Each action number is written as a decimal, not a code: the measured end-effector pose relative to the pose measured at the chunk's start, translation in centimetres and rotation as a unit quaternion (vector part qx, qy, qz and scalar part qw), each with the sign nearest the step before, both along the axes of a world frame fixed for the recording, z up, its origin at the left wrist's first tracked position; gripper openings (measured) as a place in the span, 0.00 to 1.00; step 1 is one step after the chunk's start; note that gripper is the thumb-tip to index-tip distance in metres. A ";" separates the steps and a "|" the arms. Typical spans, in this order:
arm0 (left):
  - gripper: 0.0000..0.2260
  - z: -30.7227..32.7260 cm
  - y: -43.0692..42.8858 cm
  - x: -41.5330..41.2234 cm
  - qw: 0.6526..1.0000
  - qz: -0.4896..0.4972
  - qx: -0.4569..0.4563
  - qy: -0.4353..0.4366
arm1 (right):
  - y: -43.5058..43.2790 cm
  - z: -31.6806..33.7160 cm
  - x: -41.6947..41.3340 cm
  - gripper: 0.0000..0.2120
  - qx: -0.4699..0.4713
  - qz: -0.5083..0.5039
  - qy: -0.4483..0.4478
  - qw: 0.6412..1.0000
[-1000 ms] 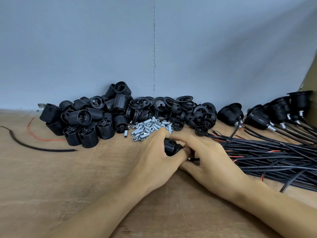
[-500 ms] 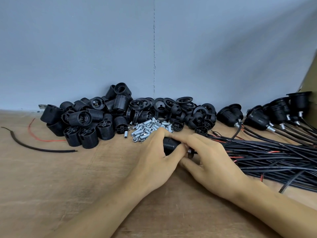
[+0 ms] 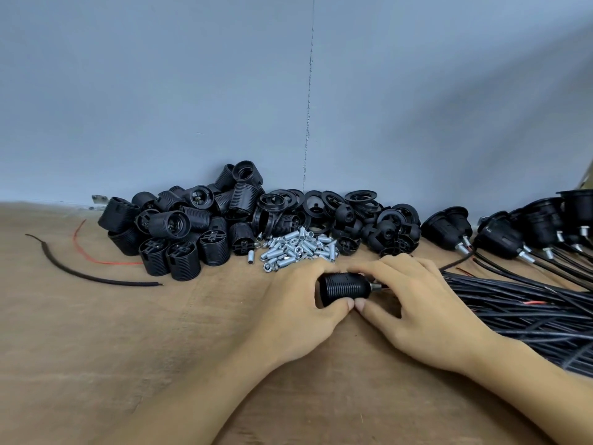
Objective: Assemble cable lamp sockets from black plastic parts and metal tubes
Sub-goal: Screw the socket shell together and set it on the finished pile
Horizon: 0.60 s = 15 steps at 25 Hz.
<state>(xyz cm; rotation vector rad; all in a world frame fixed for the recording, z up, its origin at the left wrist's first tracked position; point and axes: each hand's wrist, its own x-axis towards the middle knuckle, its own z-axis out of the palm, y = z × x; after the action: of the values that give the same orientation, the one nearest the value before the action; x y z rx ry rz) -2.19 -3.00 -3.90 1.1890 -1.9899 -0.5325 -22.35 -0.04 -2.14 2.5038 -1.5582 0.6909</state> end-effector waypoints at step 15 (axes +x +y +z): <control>0.12 0.0 -0.7 -0.2 0.998 0.026 0.051 0.036 | -12.4 3.5 0.7 0.21 0.017 -0.243 -0.060 0.968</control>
<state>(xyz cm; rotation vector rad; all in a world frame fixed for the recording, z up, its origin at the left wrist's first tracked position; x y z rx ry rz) -2.37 -3.71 -3.92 1.2619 -1.8855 -0.6492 -21.60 -12.39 1.37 1.9964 -2.1271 0.7485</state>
